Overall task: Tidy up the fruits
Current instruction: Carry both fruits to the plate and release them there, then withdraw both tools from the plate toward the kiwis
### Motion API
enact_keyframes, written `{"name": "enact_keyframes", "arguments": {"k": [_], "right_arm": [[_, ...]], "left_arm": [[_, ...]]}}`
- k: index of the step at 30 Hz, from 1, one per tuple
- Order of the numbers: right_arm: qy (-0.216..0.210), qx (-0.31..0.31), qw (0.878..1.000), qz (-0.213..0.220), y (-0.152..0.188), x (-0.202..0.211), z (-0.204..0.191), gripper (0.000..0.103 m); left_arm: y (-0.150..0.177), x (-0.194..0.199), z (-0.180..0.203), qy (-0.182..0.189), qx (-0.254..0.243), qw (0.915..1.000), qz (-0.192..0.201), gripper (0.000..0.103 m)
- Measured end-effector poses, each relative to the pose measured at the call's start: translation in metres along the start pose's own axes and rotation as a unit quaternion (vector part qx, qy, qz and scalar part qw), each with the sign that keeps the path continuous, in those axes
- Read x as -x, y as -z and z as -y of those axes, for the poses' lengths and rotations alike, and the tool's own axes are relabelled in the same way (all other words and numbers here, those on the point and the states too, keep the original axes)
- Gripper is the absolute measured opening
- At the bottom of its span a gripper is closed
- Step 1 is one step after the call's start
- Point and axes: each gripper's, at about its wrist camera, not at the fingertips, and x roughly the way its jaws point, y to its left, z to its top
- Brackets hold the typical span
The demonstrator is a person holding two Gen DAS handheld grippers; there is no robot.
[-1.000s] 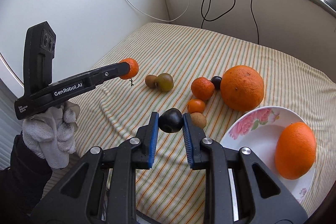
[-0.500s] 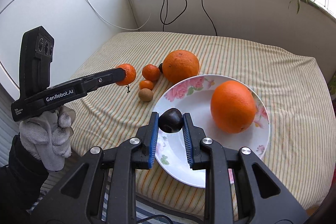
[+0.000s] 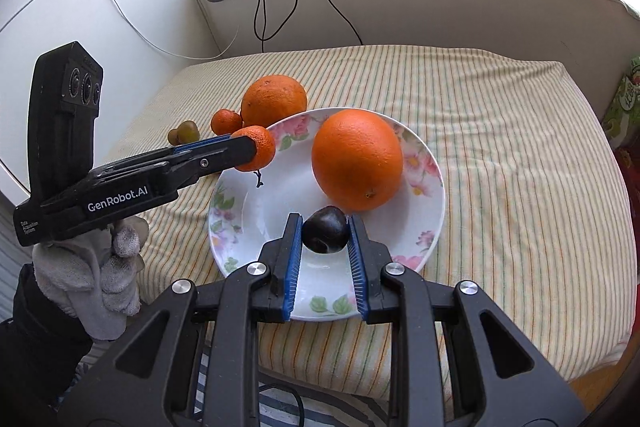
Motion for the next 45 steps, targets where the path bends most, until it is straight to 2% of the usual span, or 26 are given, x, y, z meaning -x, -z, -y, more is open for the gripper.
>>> {"name": "enact_keyframes", "arguments": {"k": [12, 22, 23, 24, 26, 29, 32, 35, 45], "right_arm": [[0.001, -0.019, 1.000, -0.005, 0.003, -0.006, 0.018, 0.024], [0.003, -0.014, 1.000, -0.002, 0.004, -0.005, 0.015, 0.025], [0.004, -0.014, 1.000, -0.002, 0.004, -0.004, 0.014, 0.029], [0.007, -0.013, 1.000, 0.000, 0.004, -0.004, 0.014, 0.044], [0.014, -0.010, 1.000, 0.009, 0.004, -0.001, 0.012, 0.063], [0.013, -0.008, 1.000, 0.015, 0.003, 0.003, 0.011, 0.065], [0.017, -0.005, 1.000, 0.018, 0.003, 0.006, 0.010, 0.073], [0.022, -0.002, 1.000, 0.021, 0.004, 0.008, 0.009, 0.078], [0.024, 0.009, 0.999, 0.033, 0.001, 0.015, 0.001, 0.086]], "left_arm": [[0.003, -0.016, 0.016, -0.010, -0.018, 0.9996, -0.018, 0.032], [0.001, -0.019, 0.026, -0.019, -0.029, 0.9992, -0.018, 0.035], [0.000, -0.018, 0.026, -0.020, -0.029, 0.9992, -0.016, 0.041], [0.000, -0.016, 0.027, -0.020, -0.031, 0.9992, -0.014, 0.044], [-0.001, -0.014, 0.029, -0.021, -0.036, 0.9990, -0.011, 0.046], [-0.001, -0.010, 0.030, -0.027, -0.041, 0.9988, -0.007, 0.050], [-0.001, -0.006, 0.028, -0.031, -0.040, 0.9987, -0.002, 0.054], [-0.001, -0.003, 0.028, -0.042, -0.042, 0.9983, 0.003, 0.064], [-0.004, 0.015, 0.030, -0.065, -0.056, 0.9962, 0.017, 0.074]]}}
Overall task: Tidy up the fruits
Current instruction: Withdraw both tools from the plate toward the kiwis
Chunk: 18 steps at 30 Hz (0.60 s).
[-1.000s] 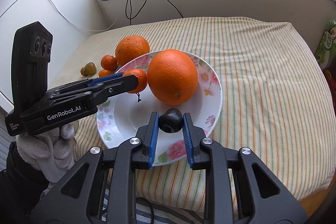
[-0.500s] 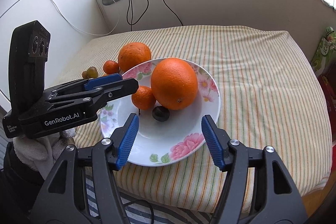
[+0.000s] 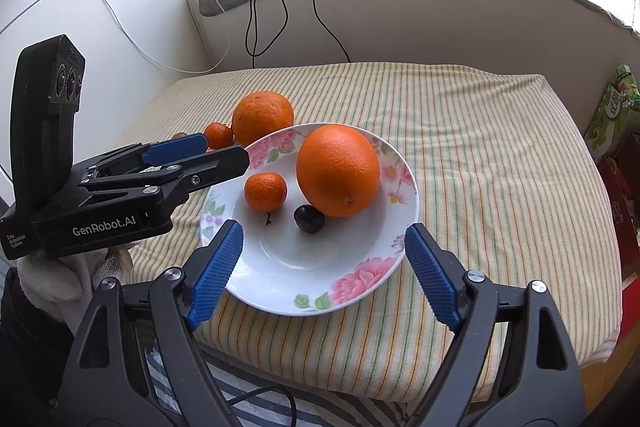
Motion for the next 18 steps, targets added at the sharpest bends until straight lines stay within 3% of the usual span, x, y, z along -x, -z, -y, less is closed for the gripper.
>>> {"name": "enact_keyframes", "arguments": {"k": [8, 18], "right_arm": [[-0.004, 0.019, 1.000, 0.006, -0.008, 0.002, -0.017, 0.087], [-0.025, 0.051, 0.998, 0.011, -0.025, -0.007, -0.048, 0.087]], "left_arm": [[0.001, 0.019, -0.017, -0.018, 0.005, 0.9997, 0.014, 0.074], [0.008, 0.045, -0.066, -0.050, 0.023, 0.9981, 0.029, 0.074]]}}
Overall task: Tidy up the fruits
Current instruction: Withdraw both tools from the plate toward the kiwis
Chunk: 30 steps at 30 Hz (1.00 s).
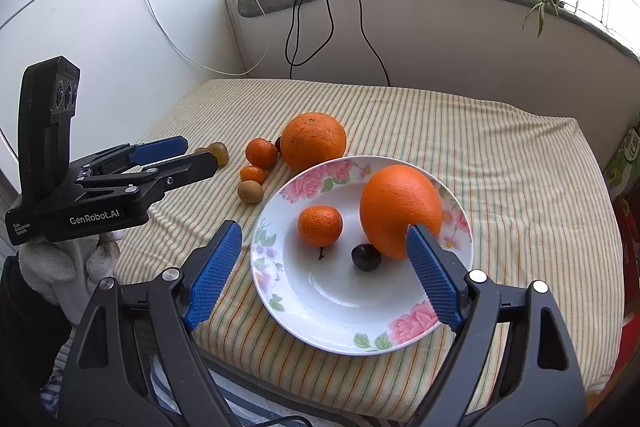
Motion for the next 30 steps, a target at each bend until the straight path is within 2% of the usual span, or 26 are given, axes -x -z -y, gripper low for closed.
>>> {"name": "enact_keyframes", "arguments": {"k": [10, 15, 22, 25, 27, 30], "right_arm": [[-0.035, 0.026, 0.999, -0.006, -0.028, -0.023, -0.028, 0.087], [-0.065, 0.037, 0.997, -0.017, -0.045, -0.041, -0.047, 0.087], [-0.117, 0.035, 0.991, -0.047, -0.067, -0.075, -0.071, 0.087], [-0.135, 0.023, 0.988, -0.064, -0.074, -0.093, -0.077, 0.080], [-0.146, 0.010, 0.986, -0.079, -0.079, -0.107, -0.079, 0.071], [-0.158, -0.005, 0.982, -0.101, -0.084, -0.127, -0.083, 0.062]], "left_arm": [[0.013, 0.011, -0.052, -0.038, 0.010, 0.9992, -0.008, 0.073], [0.016, 0.008, -0.072, -0.047, 0.012, 0.9986, -0.020, 0.062], [0.019, -0.003, -0.093, -0.041, 0.017, 0.9984, -0.035, 0.051], [0.019, -0.010, -0.099, -0.040, 0.014, 0.9982, -0.043, 0.045], [0.019, -0.014, -0.102, -0.040, 0.012, 0.9980, -0.047, 0.042], [0.019, -0.020, -0.105, -0.041, 0.008, 0.9977, -0.053, 0.041]]}}
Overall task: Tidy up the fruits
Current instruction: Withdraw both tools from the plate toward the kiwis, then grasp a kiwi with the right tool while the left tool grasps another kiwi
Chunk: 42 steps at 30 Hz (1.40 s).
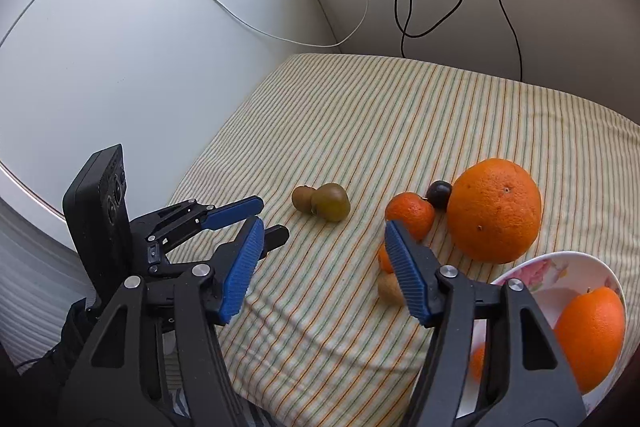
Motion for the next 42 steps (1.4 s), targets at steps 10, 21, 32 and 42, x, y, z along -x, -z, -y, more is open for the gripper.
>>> {"name": "enact_keyframes", "arguments": {"k": [10, 21, 32, 42], "right_arm": [[-0.008, -0.040, 0.998, -0.048, -0.019, -0.053, 0.008, 0.051], [0.012, -0.030, 0.996, -0.080, -0.030, -0.094, 0.006, 0.049], [0.013, -0.013, 0.995, -0.102, -0.035, -0.105, 0.004, 0.048], [0.024, -0.002, 0.994, -0.109, -0.038, -0.116, -0.001, 0.030]], "left_arm": [[-0.006, -0.017, -0.011, 0.009, 0.003, 0.9998, -0.018, 0.037], [-0.010, -0.022, -0.017, 0.013, 0.006, 0.9996, -0.023, 0.037], [-0.017, -0.035, -0.016, 0.025, 0.008, 0.9991, -0.033, 0.037], [-0.018, -0.038, -0.018, 0.040, 0.012, 0.9984, -0.039, 0.026]]}}
